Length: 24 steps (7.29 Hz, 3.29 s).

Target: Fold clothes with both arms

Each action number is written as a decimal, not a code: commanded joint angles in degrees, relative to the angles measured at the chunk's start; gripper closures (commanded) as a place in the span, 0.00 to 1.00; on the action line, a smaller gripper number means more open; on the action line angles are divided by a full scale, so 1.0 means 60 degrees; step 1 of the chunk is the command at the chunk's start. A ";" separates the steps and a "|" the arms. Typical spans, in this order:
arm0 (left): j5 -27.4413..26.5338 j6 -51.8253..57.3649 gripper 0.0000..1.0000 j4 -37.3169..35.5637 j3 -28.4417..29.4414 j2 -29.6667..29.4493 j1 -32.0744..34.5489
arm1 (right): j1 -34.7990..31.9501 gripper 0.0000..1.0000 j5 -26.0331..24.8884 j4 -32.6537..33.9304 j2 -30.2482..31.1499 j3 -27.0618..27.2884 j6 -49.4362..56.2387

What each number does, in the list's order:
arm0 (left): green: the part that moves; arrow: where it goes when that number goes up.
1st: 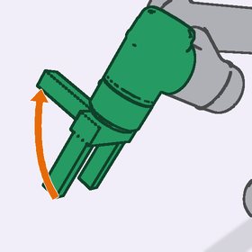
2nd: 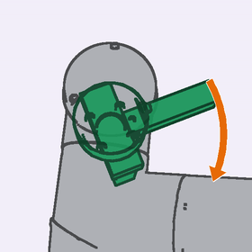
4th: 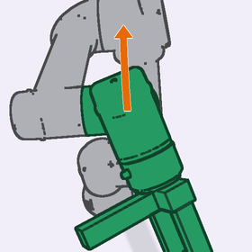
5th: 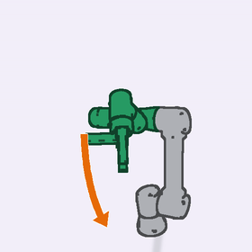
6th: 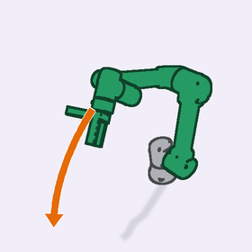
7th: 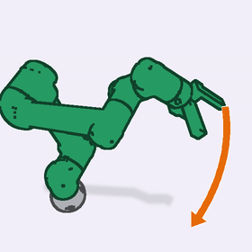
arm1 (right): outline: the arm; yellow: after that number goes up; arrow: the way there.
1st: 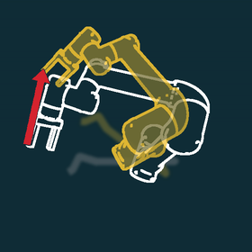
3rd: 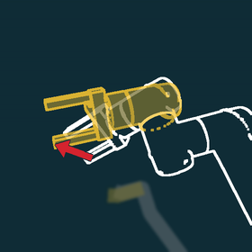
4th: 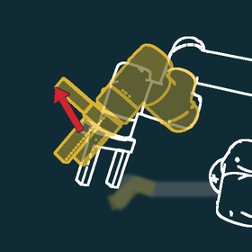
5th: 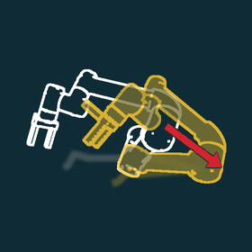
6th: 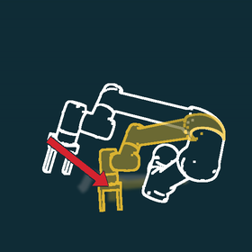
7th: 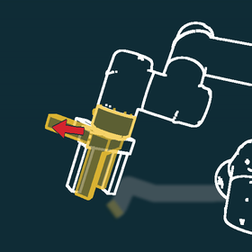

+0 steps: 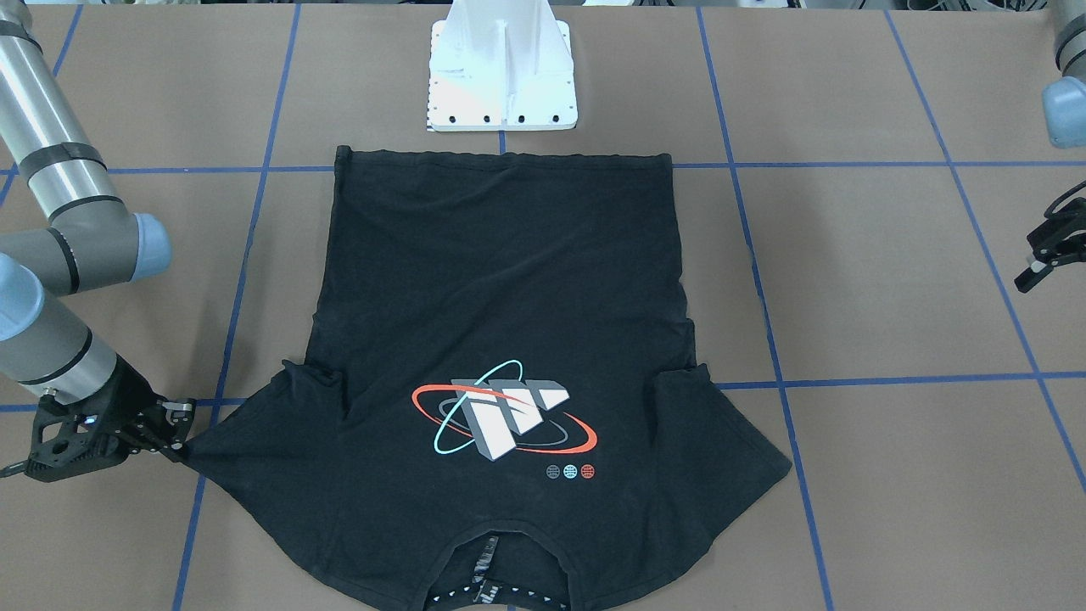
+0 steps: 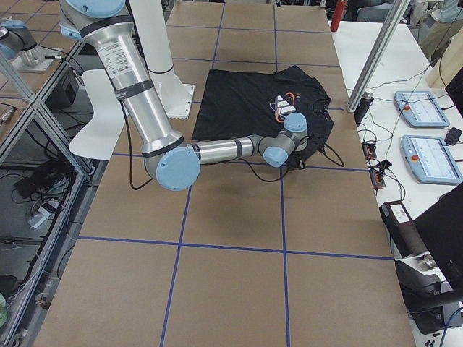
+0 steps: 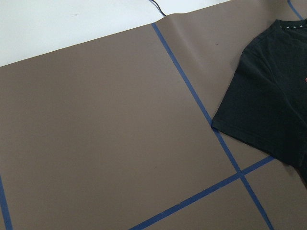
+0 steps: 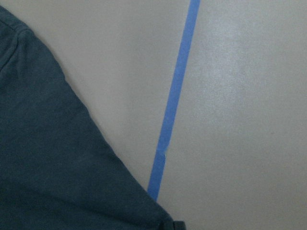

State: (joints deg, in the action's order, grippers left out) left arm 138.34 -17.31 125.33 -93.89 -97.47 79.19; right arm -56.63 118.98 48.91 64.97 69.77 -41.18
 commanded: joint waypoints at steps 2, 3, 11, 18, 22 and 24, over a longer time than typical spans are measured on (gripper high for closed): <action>0.0000 0.0000 0.00 0.0000 -0.0011 0.0000 0.0000 | -0.0039 1.00 0.0004 0.0037 -0.0133 0.0046 0.0038; 0.0000 0.0000 0.00 0.0000 -0.0026 0.0000 0.0000 | -0.0039 1.00 0.0004 0.0124 -0.0424 0.0031 -0.0050; 0.0000 0.0000 0.00 -0.0015 0.0018 -0.0059 0.0000 | 0.1864 1.00 -0.1825 0.2425 -0.4407 -0.1194 -0.3229; 0.0000 0.0000 0.00 -0.0014 0.0003 -0.0059 0.0000 | 0.2070 1.00 -0.2471 0.2396 -0.5569 -0.3030 -0.3435; 0.0000 0.0000 0.00 -0.0015 0.0018 -0.0088 -0.0015 | 0.2114 0.00 -0.2677 0.2396 -0.5584 -0.3045 -0.3552; -0.0131 -0.0931 0.00 0.0000 0.0439 -0.0742 -0.0453 | 0.1853 0.00 -0.2212 0.2889 -0.5540 -0.2521 -0.3363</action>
State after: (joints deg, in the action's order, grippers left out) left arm 137.91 -19.48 125.30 -92.95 -99.37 77.67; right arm -44.47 103.84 64.18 31.53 52.67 -62.03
